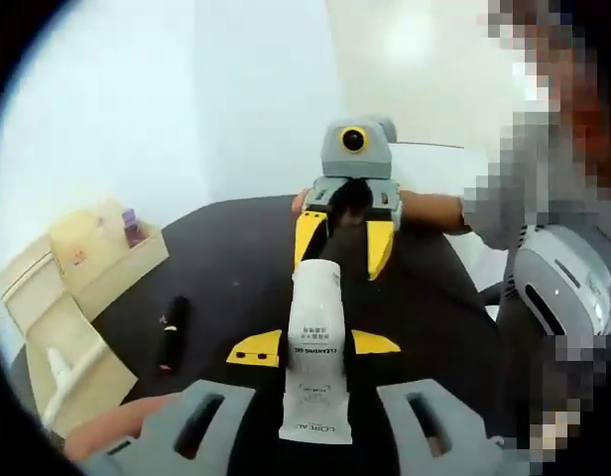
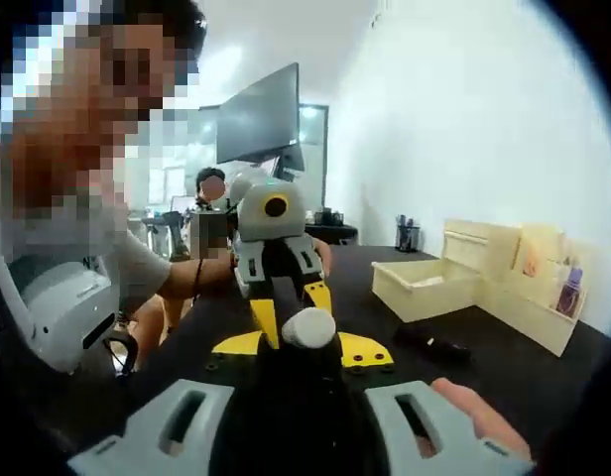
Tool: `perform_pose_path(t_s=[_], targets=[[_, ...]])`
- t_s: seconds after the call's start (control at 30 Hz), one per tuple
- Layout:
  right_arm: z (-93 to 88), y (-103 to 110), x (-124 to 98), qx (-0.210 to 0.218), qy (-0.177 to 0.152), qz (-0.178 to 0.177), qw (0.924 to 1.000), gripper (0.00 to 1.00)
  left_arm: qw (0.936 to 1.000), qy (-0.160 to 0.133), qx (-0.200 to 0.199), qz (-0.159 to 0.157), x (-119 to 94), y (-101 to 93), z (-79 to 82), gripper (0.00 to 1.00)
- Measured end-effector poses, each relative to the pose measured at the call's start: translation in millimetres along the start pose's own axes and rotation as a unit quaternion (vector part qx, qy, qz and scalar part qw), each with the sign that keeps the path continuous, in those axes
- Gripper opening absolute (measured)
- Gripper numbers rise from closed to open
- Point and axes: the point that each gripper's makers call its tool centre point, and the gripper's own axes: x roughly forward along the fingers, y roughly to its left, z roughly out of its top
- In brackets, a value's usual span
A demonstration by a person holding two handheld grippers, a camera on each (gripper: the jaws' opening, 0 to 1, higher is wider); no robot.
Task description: Open the drawer, pick up the cosmetic bottles from the table one by one, place them into the drawer, release the gripper, close the drawer, and move the gripper away
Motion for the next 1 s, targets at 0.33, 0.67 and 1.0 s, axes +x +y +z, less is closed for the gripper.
perform_pose_path(t_s=[0.33,0.67,1.0], targets=[[-13.2,-9.5,9.9,-0.037,0.037,-0.033,0.9981,0.36,0.9935,-0.028,-0.068,0.087,-19.2,45.1,6.7,0.19],[-9.7,-26.6,1.3,-0.029,0.034,-0.061,0.9971,0.38,0.9831,0.000,-0.105,0.150,-22.8,65.1,4.2,0.19],[-10.5,-26.2,4.9,-0.018,0.035,-0.068,0.9969,0.45,0.9479,0.006,-0.142,0.285,-54.6,115.6,27.9,0.19]])
